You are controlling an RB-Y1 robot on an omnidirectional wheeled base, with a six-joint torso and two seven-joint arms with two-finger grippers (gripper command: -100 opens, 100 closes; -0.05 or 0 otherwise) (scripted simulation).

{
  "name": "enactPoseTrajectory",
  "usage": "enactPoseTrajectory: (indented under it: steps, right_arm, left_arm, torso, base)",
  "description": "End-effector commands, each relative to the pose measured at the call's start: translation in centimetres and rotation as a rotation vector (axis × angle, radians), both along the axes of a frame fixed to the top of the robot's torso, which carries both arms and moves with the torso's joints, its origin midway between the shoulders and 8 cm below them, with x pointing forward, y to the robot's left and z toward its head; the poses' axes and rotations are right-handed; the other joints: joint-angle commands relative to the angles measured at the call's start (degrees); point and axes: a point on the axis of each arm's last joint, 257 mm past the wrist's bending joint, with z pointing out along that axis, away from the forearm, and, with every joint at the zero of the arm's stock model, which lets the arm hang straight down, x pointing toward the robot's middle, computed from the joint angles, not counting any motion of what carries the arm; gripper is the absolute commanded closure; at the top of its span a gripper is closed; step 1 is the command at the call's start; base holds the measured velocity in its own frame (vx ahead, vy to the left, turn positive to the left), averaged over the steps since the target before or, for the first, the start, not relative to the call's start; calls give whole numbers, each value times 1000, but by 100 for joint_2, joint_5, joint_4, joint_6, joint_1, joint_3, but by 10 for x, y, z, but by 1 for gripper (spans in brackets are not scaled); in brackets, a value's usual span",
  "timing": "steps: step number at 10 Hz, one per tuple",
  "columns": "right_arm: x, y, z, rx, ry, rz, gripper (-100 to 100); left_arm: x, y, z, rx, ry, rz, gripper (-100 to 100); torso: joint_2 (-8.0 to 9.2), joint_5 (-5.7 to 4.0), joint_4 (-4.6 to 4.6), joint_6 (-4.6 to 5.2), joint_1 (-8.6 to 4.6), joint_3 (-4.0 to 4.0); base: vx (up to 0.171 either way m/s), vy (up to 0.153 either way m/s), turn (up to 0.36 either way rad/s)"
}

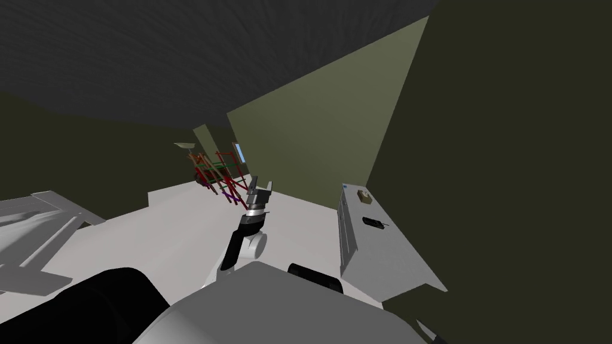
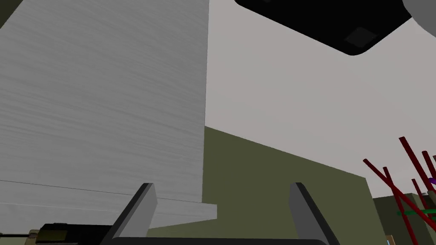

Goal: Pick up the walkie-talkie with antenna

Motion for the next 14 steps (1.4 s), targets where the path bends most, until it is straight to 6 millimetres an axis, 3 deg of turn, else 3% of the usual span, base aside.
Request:
enactPoseTrajectory:
  steps: [1, 2, 3, 4, 6, 7, 9, 10, 11, 12, 13, 14]
  right_arm:
    - [-16, -19, 0, -55, 31, 32, -100]
    - [-40, -44, -10, -134, 84, 79, -100]
    - [-39, -49, -7, -145, 87, 87, -100]
    - [-62, -76, -13, -224, 140, 136, -100]
    - [-62, -80, -11, -231, 142, 141, -100]
    - [-82, -110, -11, -312, 192, 196, -100]
    - [-100, -142, -8, -392, 242, 246, -100]
    - [-118, -169, -4, -459, 287, 289, -100]
    - [-117, -173, -2, -467, 289, 294, -100]
    - [-127, -197, 6, -529, 323, 344, -100]
    - [-130, -201, 6, -535, 330, 340, -100]
    - [-140, -227, 15, -597, 367, 383, -100]
  left_arm:
    - [0, 0, 0, 0, 0, 0, 0]
    - [0, 0, 0, 0, 0, 0, 0]
    - [0, 0, 0, 0, 0, 0, 0]
    - [0, 0, 0, 0, 0, 0, 0]
    - [0, 0, 0, 0, 0, 0, 0]
    - [0, 0, 0, 0, 0, 0, 0]
    - [0, 0, 0, 0, 0, 0, 0]
    - [0, 0, 0, 0, 0, 0, 0]
    - [0, 0, 0, 0, 0, 0, 0]
    - [0, 0, 0, 0, 0, 0, 0]
    - [0, 0, 0, 0, 0, 0, 0]
    - [0, 0, 0, 0, 0, 0, 0]
  torso:
    - [0, 0, 0, 0, 0, 0]
    - [5, 2, 0, 5, 4, 2]
    - [-5, 2, -1, 0, 5, -3]
    - [-5, 1, -2, 3, -3, -4]
    - [2, 0, 0, 3, -1, 0]
    - [22, -2, 4, 5, -8, 11]
    - [-19, 2, -4, 0, 4, -11]
    - [-18, 1, -5, 4, 4, -12]
    - [-23, 3, -5, -1, -2, -14]
    - [-12, -1, -4, 3, -4, -9]
    - [-22, 1, -5, 0, 2, -13]
    - [-15, -1, -5, 4, -5, -10]
  base:
    - [114, 71, 54]
    - [144, 77, 111]
    - [140, 47, 56]
    - [139, 55, 131]
    - [80, 40, 15]
    - [95, 41, 97]
    - [196, 71, 114]
    - [182, 43, 75]
    - [149, 36, 57]
    - [189, 59, 98]
    - [165, 29, 48]
    - [177, 44, 84]
